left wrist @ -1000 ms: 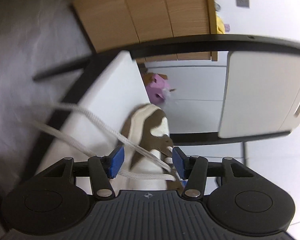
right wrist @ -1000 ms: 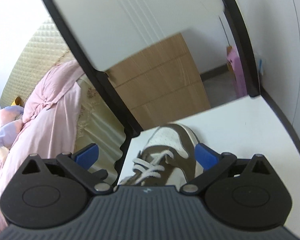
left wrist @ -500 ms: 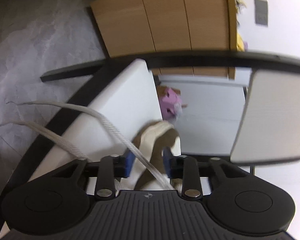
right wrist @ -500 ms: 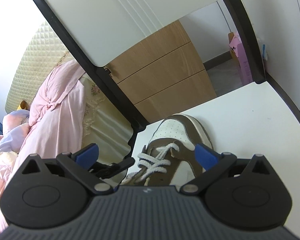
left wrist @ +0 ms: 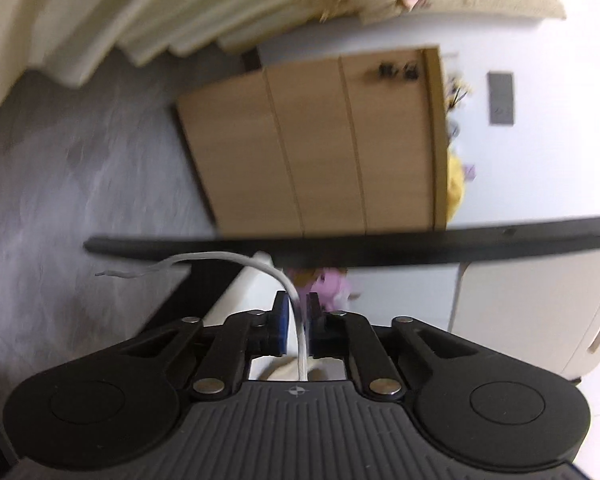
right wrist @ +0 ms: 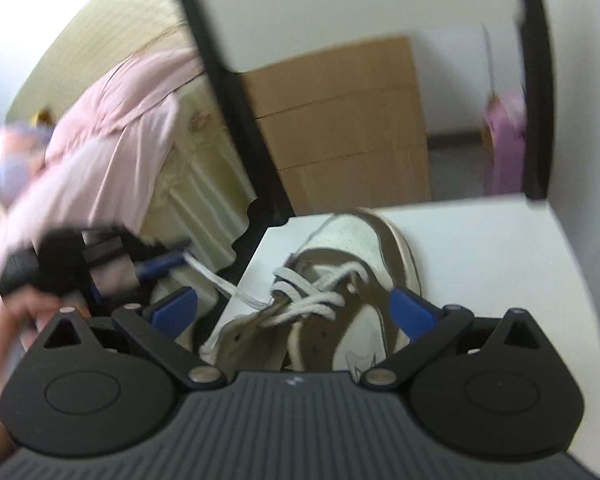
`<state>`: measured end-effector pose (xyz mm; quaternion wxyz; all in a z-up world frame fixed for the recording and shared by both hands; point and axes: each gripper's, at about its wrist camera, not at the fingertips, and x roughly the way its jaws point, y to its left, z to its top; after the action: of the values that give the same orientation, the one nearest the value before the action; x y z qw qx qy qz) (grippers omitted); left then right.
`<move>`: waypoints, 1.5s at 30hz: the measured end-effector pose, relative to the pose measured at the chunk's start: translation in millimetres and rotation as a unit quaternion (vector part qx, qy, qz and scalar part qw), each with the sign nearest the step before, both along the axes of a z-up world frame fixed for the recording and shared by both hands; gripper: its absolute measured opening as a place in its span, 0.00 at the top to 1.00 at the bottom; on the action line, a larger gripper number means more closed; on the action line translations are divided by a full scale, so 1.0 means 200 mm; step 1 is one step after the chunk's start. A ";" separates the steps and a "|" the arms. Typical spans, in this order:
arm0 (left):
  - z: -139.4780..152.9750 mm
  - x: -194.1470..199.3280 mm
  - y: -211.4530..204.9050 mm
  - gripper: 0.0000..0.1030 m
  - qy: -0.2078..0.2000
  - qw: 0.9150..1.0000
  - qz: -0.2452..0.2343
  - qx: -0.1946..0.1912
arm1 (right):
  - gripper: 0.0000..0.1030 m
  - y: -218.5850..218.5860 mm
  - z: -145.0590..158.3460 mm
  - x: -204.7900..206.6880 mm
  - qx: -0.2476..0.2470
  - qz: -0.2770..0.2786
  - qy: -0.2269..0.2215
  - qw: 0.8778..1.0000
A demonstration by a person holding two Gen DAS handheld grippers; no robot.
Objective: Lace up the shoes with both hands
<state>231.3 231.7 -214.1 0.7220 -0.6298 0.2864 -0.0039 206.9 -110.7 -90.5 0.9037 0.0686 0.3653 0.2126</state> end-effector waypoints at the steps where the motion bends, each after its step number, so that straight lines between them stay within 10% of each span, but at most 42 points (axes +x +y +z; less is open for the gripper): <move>1: 0.01 0.00 0.02 0.94 -0.005 1.000 0.005 0.004 | 0.00 0.03 0.02 -0.02 -0.016 0.015 -0.019 1.000; 8: 0.17 0.01 -0.02 0.98 -0.084 0.994 -0.042 0.051 | 0.00 0.21 0.11 -0.10 -0.120 0.101 -0.150 0.976; 15: 0.20 0.04 -0.11 0.98 -0.091 0.988 -0.100 0.071 | 0.01 0.30 0.12 -0.05 -0.154 0.142 -0.178 0.961; 23: 0.10 0.08 -0.08 0.92 0.002 0.991 -0.119 0.062 | 0.22 0.43 0.01 0.10 -0.207 0.245 -0.093 0.943; 25: 0.07 0.07 -0.06 0.57 0.020 0.991 -0.124 0.049 | 0.34 0.44 -0.03 0.13 -0.214 0.253 -0.054 0.942; 27: 0.04 0.05 -0.05 0.48 0.026 0.992 -0.123 0.034 | 0.36 0.43 -0.07 0.15 -0.220 0.257 -0.026 0.940; 45: -0.12 0.11 -0.25 0.50 0.097 0.977 -0.183 -0.042 | 0.44 0.40 -0.07 0.14 -0.229 0.224 -0.034 0.947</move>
<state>252.5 182.2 -237.8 0.6509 -0.5936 0.4652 -0.0868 235.4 -30.9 -104.6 0.8362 -0.2306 0.3791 0.3223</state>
